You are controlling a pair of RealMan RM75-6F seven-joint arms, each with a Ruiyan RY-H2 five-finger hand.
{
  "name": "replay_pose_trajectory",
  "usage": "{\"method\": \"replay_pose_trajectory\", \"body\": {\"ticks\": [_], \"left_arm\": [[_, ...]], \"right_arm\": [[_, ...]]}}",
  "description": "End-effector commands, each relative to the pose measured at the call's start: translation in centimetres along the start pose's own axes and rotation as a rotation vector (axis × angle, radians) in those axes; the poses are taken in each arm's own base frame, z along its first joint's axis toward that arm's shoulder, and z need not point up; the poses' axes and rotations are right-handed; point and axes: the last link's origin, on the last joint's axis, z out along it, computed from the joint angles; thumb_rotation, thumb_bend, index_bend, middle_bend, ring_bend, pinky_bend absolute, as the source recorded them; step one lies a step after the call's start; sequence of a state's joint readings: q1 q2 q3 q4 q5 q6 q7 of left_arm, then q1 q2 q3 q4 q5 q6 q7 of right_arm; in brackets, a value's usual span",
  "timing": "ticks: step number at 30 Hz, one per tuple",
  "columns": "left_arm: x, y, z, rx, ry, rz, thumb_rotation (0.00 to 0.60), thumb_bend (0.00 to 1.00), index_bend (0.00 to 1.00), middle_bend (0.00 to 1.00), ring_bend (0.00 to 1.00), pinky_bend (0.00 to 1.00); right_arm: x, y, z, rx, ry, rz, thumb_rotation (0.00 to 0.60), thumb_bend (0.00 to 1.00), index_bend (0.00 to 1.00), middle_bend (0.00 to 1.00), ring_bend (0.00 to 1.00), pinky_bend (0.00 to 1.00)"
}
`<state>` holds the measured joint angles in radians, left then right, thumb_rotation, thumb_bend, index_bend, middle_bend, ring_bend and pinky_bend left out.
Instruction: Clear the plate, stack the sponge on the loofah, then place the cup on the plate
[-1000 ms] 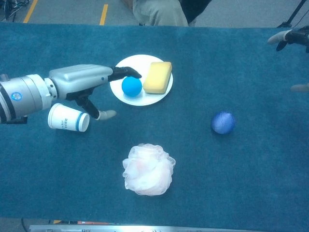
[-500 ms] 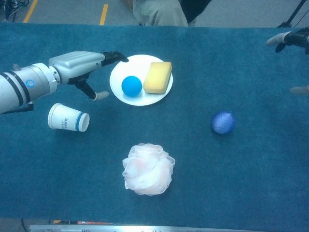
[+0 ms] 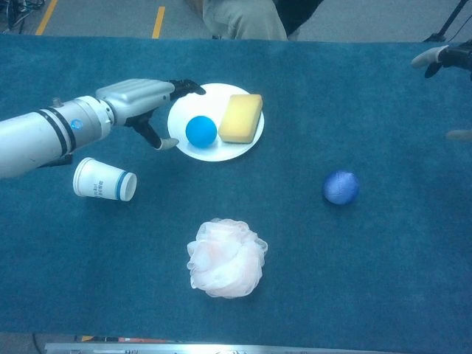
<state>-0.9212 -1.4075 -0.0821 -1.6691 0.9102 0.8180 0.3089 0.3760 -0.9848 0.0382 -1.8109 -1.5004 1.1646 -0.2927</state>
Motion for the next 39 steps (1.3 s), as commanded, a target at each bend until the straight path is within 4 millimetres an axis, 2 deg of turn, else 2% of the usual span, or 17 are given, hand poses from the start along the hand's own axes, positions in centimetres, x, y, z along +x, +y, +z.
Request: {"method": "replay_pose_trajectory", "body": {"ticks": [1, 13, 19, 27, 39], "left_arm": [[-0.4, 0.2, 1.1, 0.005, -0.015, -0.004, 0.600, 0.33, 0.04, 0.02, 0.00, 0.10], [-2.0, -0.1, 4.2, 0.057, -0.026, 0.002, 0.600, 0.32, 0.07, 0.05, 0.01, 0.10], [-2.5, -0.2, 4.9, 0.076, -0.014, -0.017, 0.600, 0.32, 0.13, 0.11, 0.07, 0.11], [-3.0, 0.3, 5.5, 0.077, -0.014, -0.072, 0.600, 0.32, 0.17, 0.14, 0.11, 0.13], [-3.4, 0.4, 6.4, 0.094, 0.041, -0.134, 0.600, 0.32, 0.32, 0.31, 0.30, 0.24]], "right_arm": [[0.0, 0.1, 0.0, -0.003, -0.001, 0.001, 0.600, 0.00, 0.19, 0.32, 0.24, 0.40], [-0.1, 0.7, -0.2, -0.023, -0.006, 0.006, 0.600, 0.00, 0.19, 0.32, 0.24, 0.40], [-0.2, 0.9, -0.2, -0.029, -0.009, 0.007, 0.600, 0.00, 0.19, 0.32, 0.24, 0.40], [-0.3, 1.0, -0.1, -0.031, -0.014, 0.008, 0.600, 0.00, 0.19, 0.32, 0.24, 0.40], [-0.4, 1.2, -0.1, -0.041, -0.017, 0.009, 0.600, 0.00, 0.19, 0.32, 0.24, 0.40]]}}
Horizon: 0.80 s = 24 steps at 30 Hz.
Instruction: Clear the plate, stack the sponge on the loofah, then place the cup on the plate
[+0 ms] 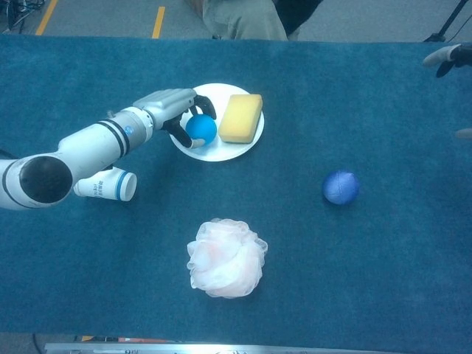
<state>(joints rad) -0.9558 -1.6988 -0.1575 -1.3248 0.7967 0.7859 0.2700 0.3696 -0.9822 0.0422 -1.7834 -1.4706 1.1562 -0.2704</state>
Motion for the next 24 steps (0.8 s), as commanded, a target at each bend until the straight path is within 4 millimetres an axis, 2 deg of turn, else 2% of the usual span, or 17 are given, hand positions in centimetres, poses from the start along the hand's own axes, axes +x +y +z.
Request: {"method": "replay_pose_trajectory", "body": {"ticks": [1, 4, 7, 15, 19, 24], "left_arm": [[-0.1, -0.1, 0.0, 0.003, 0.009, -0.005, 0.600, 0.32, 0.34, 0.33, 0.33, 0.25], [-0.1, -0.2, -0.2, 0.002, 0.014, -0.012, 0.600, 0.32, 0.37, 0.37, 0.39, 0.28], [0.2, -0.4, -0.9, -0.008, 0.015, -0.020, 0.600, 0.32, 0.39, 0.40, 0.41, 0.29], [0.8, 0.4, -4.5, -0.076, -0.013, -0.019, 0.600, 0.32, 0.39, 0.40, 0.41, 0.29], [0.2, 1.0, -6.8, -0.122, -0.055, 0.005, 0.600, 0.32, 0.38, 0.38, 0.39, 0.29], [-0.6, 2.1, -8.5, -0.164, -0.069, 0.011, 0.600, 0.32, 0.37, 0.34, 0.36, 0.29]], "right_arm": [[0.0, 0.0, 0.0, 0.001, -0.001, 0.002, 0.600, 0.00, 0.19, 0.32, 0.24, 0.40], [0.0, -0.1, 0.0, 0.003, 0.000, 0.001, 0.600, 0.00, 0.19, 0.32, 0.24, 0.40], [0.0, -0.1, 0.0, 0.003, 0.000, 0.001, 0.600, 0.00, 0.19, 0.32, 0.24, 0.40], [-0.1, -0.4, 0.2, 0.015, -0.001, 0.002, 0.600, 0.00, 0.19, 0.32, 0.24, 0.40], [-0.1, -0.5, 0.3, 0.019, -0.001, 0.002, 0.600, 0.00, 0.19, 0.32, 0.24, 0.40], [-0.1, -0.7, 0.3, 0.025, -0.003, 0.001, 0.600, 0.00, 0.19, 0.32, 0.24, 0.40]]}}
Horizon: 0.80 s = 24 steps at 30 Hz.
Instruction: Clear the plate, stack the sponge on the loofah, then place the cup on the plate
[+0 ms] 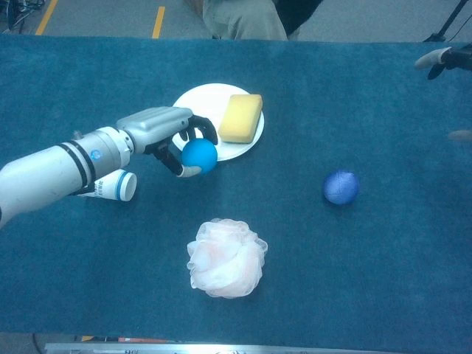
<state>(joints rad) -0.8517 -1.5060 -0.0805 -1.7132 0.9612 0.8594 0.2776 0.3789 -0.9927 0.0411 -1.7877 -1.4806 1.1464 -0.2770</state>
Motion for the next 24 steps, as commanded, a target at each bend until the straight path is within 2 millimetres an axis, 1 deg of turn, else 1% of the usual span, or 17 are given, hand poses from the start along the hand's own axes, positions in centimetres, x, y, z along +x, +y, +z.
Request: {"method": "replay_pose_trajectory", "body": {"ticks": [1, 5, 9, 11, 13, 16, 18, 20, 22, 24], "left_arm": [[-0.6, 0.7, -1.2, -0.022, -0.008, 0.005, 0.600, 0.32, 0.36, 0.34, 0.35, 0.29], [-1.4, 1.8, -1.6, -0.047, -0.028, 0.003, 0.600, 0.32, 0.35, 0.32, 0.30, 0.29], [-2.3, 2.5, -1.4, -0.058, -0.041, 0.001, 0.600, 0.32, 0.35, 0.30, 0.27, 0.29], [-2.7, 2.7, -1.2, -0.059, -0.062, 0.006, 0.600, 0.32, 0.32, 0.26, 0.20, 0.27], [-3.0, 2.8, -1.2, -0.060, -0.076, 0.013, 0.600, 0.32, 0.28, 0.18, 0.10, 0.23], [-3.2, 2.9, -1.2, -0.058, -0.088, 0.012, 0.600, 0.32, 0.24, 0.11, 0.01, 0.19], [-3.3, 2.9, -1.2, -0.058, -0.091, 0.014, 0.600, 0.32, 0.20, 0.09, 0.00, 0.17], [-3.2, 2.9, -1.1, -0.055, -0.086, 0.007, 0.600, 0.32, 0.13, 0.05, 0.00, 0.15], [-2.8, 2.9, -1.1, -0.053, -0.077, 0.000, 0.600, 0.32, 0.05, 0.01, 0.00, 0.14], [-2.2, 2.8, -1.2, -0.049, -0.059, -0.009, 0.600, 0.32, 0.02, 0.00, 0.00, 0.13]], "right_arm": [[0.0, -0.1, 0.0, 0.002, 0.000, 0.001, 0.600, 0.00, 0.19, 0.32, 0.24, 0.40], [0.0, 0.0, -0.1, 0.001, 0.000, 0.000, 0.600, 0.00, 0.19, 0.32, 0.24, 0.40], [-0.1, 0.2, -0.2, -0.003, -0.001, 0.001, 0.600, 0.00, 0.19, 0.32, 0.24, 0.40], [-0.1, 0.3, -0.3, -0.005, -0.001, 0.002, 0.600, 0.00, 0.19, 0.32, 0.24, 0.40], [-0.1, 0.4, -0.3, -0.007, -0.001, 0.002, 0.600, 0.00, 0.19, 0.32, 0.24, 0.40], [-0.1, 0.5, -0.3, -0.012, -0.002, 0.003, 0.600, 0.00, 0.19, 0.32, 0.24, 0.40], [-0.2, 0.5, -0.2, -0.011, -0.003, 0.004, 0.600, 0.00, 0.19, 0.32, 0.24, 0.40], [-0.2, 0.4, -0.1, -0.007, -0.003, 0.003, 0.600, 0.00, 0.19, 0.32, 0.24, 0.40], [-0.3, 0.3, -0.1, -0.002, -0.004, 0.001, 0.600, 0.00, 0.19, 0.32, 0.24, 0.40], [-0.2, 0.1, 0.0, 0.005, -0.004, 0.000, 0.600, 0.00, 0.19, 0.32, 0.24, 0.40]]}}
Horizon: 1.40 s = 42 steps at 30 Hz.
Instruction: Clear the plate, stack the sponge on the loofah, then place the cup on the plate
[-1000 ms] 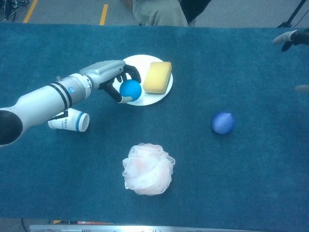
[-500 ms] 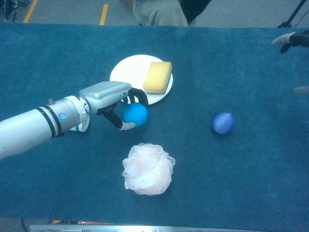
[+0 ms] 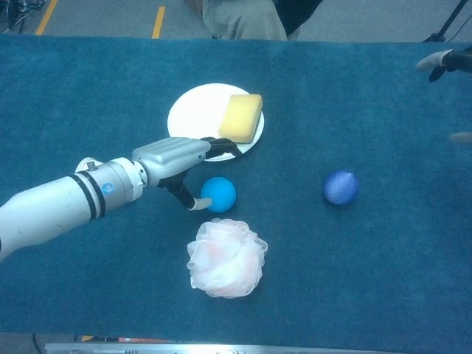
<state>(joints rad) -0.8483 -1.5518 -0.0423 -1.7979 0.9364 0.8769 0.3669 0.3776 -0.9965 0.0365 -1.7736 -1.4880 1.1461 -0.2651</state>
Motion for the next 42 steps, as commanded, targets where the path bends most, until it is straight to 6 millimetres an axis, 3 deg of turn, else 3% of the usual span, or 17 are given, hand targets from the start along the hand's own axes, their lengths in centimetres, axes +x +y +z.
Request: {"method": "replay_pose_trajectory", "body": {"ticks": [1, 10, 22, 27, 42], "left_arm": [[0.9, -0.1, -0.2, 0.004, 0.026, -0.012, 0.600, 0.32, 0.01, 0.00, 0.00, 0.13], [4.4, -1.7, -2.6, 0.044, 0.141, -0.001, 0.600, 0.32, 0.01, 0.00, 0.00, 0.13], [8.5, -5.0, -7.8, 0.134, 0.364, 0.041, 0.600, 0.32, 0.03, 0.00, 0.00, 0.13], [9.3, -6.6, -9.9, 0.184, 0.431, 0.009, 0.600, 0.32, 0.04, 0.01, 0.00, 0.13], [10.4, -9.8, -14.9, 0.312, 0.573, 0.151, 0.600, 0.32, 0.04, 0.01, 0.00, 0.13]], "right_arm": [[0.0, -0.2, 0.1, 0.007, 0.001, 0.000, 0.600, 0.00, 0.19, 0.32, 0.24, 0.40], [0.7, -2.4, 0.2, 0.112, 0.012, -0.024, 0.600, 0.00, 0.19, 0.32, 0.24, 0.40], [1.0, -5.5, 0.7, 0.238, -0.007, -0.076, 0.600, 0.00, 0.19, 0.32, 0.24, 0.40], [1.3, -7.2, 1.3, 0.302, -0.007, -0.097, 0.600, 0.00, 0.19, 0.32, 0.24, 0.40], [1.3, -14.2, 4.1, 0.520, -0.042, -0.213, 0.600, 0.00, 0.19, 0.32, 0.23, 0.40]]}}
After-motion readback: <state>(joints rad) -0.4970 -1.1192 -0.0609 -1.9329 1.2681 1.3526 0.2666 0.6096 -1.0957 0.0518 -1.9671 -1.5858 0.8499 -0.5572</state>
